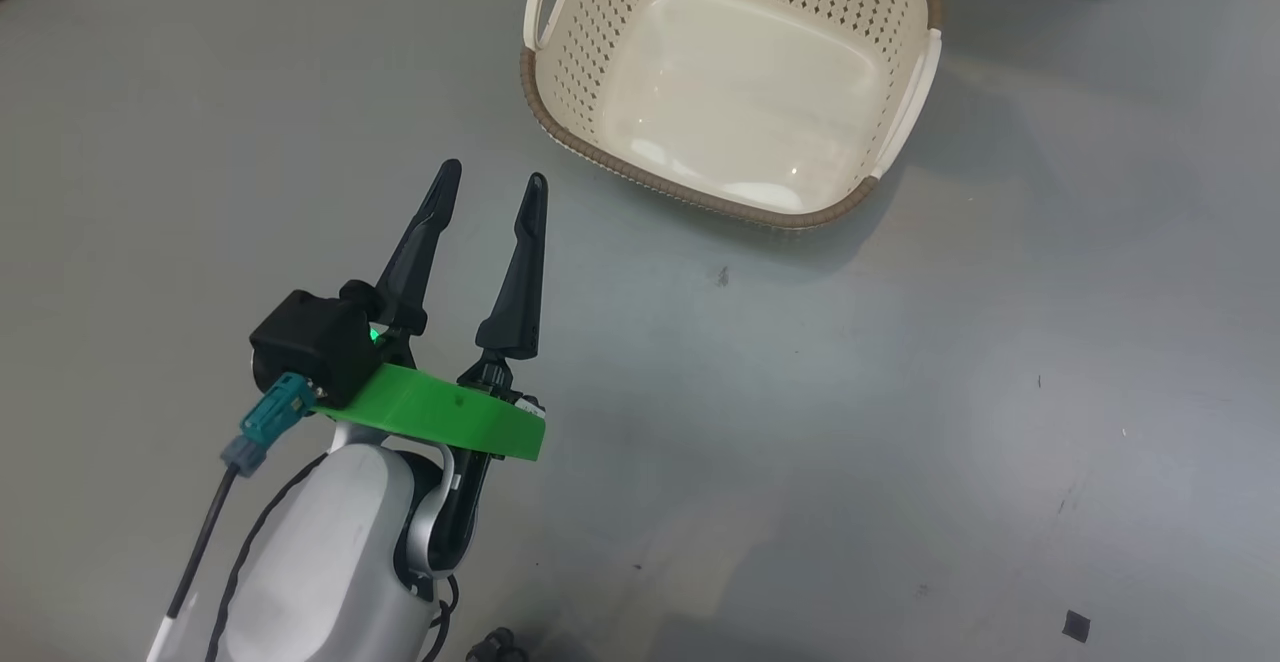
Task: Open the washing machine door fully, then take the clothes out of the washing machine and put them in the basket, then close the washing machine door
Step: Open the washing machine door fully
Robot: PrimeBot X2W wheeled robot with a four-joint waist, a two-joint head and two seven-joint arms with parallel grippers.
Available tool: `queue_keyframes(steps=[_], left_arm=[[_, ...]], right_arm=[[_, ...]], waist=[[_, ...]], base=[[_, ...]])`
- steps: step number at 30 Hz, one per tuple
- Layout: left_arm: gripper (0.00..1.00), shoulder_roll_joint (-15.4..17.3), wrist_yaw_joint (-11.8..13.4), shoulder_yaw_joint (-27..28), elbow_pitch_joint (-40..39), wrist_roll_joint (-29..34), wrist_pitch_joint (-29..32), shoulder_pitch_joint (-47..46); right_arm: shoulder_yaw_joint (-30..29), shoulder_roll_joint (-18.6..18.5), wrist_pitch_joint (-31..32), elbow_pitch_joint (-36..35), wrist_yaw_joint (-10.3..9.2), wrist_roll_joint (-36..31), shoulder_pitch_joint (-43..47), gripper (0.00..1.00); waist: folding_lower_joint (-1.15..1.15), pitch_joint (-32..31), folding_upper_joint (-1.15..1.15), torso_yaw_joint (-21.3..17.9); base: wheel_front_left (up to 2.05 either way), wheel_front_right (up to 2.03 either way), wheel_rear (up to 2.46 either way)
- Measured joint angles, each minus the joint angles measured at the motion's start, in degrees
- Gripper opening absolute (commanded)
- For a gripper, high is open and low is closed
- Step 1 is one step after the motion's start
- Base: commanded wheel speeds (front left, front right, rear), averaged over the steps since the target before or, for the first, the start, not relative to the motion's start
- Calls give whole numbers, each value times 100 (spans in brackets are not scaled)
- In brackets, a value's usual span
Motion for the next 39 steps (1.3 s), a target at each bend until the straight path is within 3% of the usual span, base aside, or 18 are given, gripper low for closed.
queue_keyframes(steps=[9,39], left_arm=[[100,1,3,3,80,107,0,25],[100,7,5,119,183,266,0,372]], right_arm=[[-76,88,81,215,133,126,354,0],[77,390,737,632,213,333,1096,0]], waist=[[0,-277,0,-57],[0,-1016,0,-254]], base=[[0,0,0],[0,0,0]])
